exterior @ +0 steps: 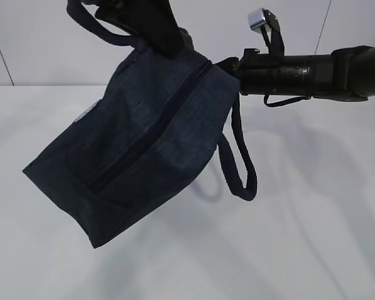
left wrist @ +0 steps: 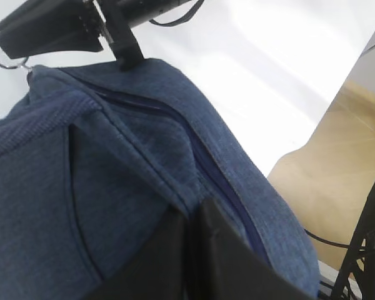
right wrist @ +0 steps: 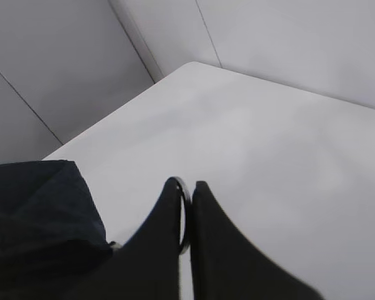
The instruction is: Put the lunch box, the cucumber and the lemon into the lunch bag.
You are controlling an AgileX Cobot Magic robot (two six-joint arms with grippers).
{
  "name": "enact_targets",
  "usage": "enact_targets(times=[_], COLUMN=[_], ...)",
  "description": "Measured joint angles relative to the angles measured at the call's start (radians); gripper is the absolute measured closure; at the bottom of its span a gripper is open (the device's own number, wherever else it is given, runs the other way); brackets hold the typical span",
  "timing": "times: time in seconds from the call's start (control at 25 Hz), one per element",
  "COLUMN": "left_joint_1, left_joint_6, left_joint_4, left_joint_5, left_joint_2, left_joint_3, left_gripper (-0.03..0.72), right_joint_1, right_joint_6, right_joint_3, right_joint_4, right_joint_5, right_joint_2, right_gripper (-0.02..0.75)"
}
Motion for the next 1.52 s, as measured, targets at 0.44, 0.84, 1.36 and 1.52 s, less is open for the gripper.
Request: enact_targets(times=[0.44,0.84,1.36,1.52], left_joint_1=[0.0,-0.025,-0.005,0.012], left_joint_6=[0.0,0.004,0.004,0.004], left_joint_4=[0.012,-0.149,-0.09,-0.079], left_joint_5=[0.016,0.057,0.057,0.058], left_joint_2=[-0.024,-0.076,-0.022,-0.022], left_joint_3=[0.002,-0.035,-0.035,-0.035], left_gripper=[0.694,0.708,0.708,0.708], right_joint_1=[0.002,-0.031,-0.031,-0.029], right_joint_6=[0.006,-0.01,0.044,0.116], right_joint_3=[0.0,-0.013,-0.122,-0.185], right_joint_4=[0.0,-0.005,-0.027,-0.058], right_joint_5=[0.028,-0.226,-0.125,-0.096], right_joint_2=[0.034,0.09,0.09,0.09], right_gripper=[0.736,0.738,0.738,0.738])
